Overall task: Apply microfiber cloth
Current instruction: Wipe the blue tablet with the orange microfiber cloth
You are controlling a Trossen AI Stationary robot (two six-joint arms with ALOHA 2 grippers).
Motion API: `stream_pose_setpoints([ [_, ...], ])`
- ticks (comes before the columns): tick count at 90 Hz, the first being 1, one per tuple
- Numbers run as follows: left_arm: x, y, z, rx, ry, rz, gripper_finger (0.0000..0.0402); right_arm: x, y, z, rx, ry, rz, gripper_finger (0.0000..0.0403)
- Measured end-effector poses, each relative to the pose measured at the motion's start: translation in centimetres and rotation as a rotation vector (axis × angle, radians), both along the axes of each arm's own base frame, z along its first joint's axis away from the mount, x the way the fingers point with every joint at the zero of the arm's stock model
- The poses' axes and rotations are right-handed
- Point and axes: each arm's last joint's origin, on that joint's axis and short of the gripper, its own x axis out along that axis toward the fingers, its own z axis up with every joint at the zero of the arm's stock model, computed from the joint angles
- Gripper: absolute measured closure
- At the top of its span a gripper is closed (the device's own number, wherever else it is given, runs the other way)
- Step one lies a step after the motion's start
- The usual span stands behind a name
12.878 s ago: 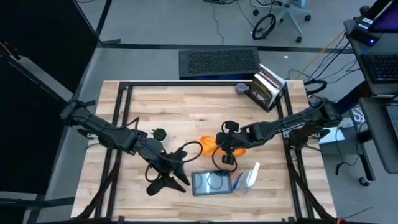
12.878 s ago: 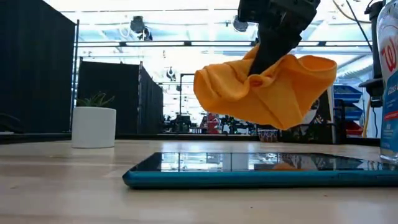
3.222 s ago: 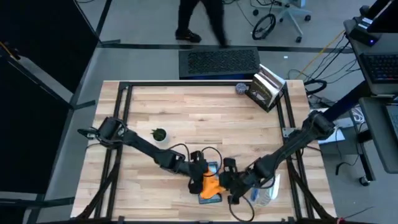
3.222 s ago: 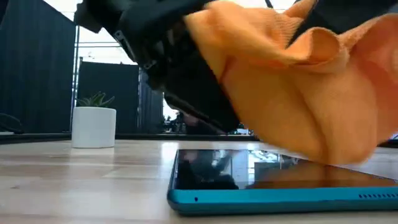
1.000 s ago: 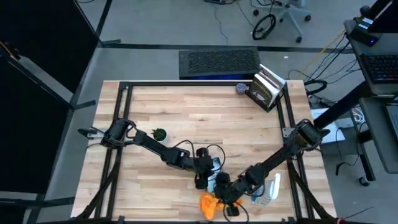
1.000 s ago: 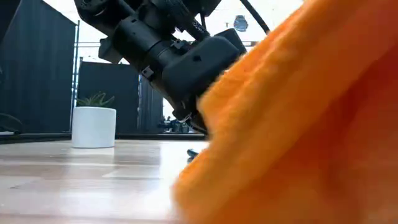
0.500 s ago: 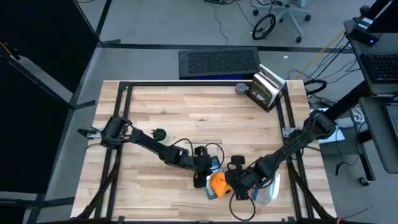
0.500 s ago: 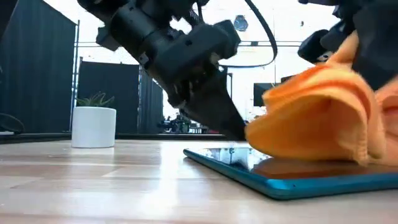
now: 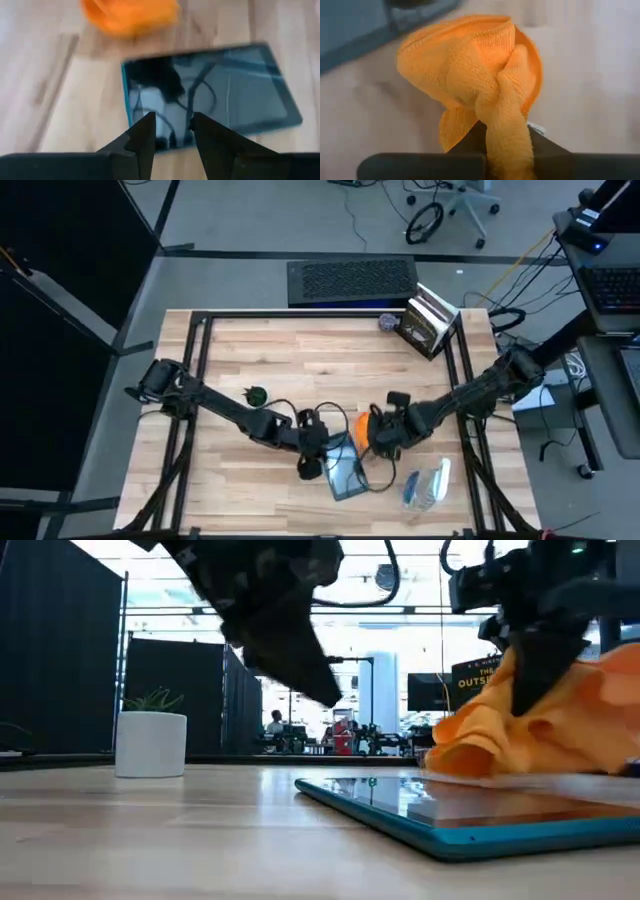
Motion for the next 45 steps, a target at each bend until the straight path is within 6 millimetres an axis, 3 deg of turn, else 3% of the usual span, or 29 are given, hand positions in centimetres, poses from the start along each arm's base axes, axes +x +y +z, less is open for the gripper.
stream_pose_setpoints([
  [20,-0.8,-1.7,-0.2,-0.043,0.012,0.081,0.0283,0.2,-3.2,0.5,0.016,0.009,-0.123,0.0363],
  [45,-1.5,-2.7,-0.3,-0.049,0.021,0.113,0.0283,-0.2,-4.1,0.5,0.075,0.084,-0.182,0.0205],
])
